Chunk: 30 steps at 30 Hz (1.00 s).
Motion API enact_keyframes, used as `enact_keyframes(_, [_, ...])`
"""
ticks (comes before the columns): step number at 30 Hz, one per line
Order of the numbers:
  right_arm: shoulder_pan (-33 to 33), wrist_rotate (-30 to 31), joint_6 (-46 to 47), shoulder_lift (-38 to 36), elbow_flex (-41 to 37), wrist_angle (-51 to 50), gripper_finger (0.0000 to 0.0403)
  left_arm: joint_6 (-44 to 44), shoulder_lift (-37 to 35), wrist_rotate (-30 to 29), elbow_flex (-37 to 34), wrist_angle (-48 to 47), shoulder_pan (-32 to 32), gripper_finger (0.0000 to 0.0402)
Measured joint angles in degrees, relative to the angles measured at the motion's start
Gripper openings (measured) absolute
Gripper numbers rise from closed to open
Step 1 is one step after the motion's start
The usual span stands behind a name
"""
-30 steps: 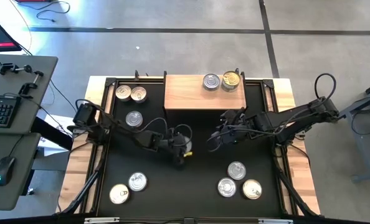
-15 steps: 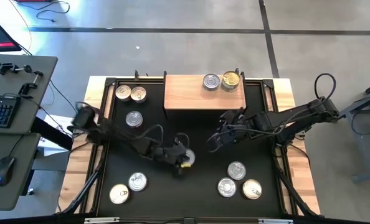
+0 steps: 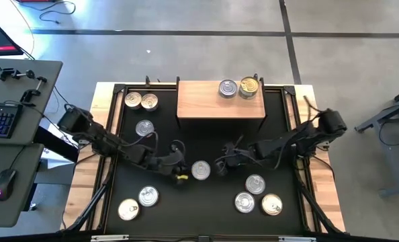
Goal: Stack canned seafood by type on shelf
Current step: Stack the green tuna can on top of the green tuna can on the shelf
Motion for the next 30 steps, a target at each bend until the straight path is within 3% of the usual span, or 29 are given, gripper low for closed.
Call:
enact_keyframes(6, [-0.28,-1.17,3.83,6.16,1.29,3.75,0.0,2.28,4.03,1.1,-0.58,-0.26,-1.08,0.0])
enact_keyframes(9, [-0.28,-1.18,3.36,7.83,3.57,3.66,0.0,-4.76,4.64,2.64,0.93,-6.22,-0.72,0.0])
enact_keyframes(16, [-0.6,1.23,2.25,8.07,6.22,0.16,0.0,-14.05,5.19,4.58,1.05,-5.76,0.09,0.0])
enact_keyframes(30, [-1.05,1.04,2.53,8.36,6.47,-3.22,0.0,-16.93,7.98,6.61,1.77,-6.24,0.99,0.0])
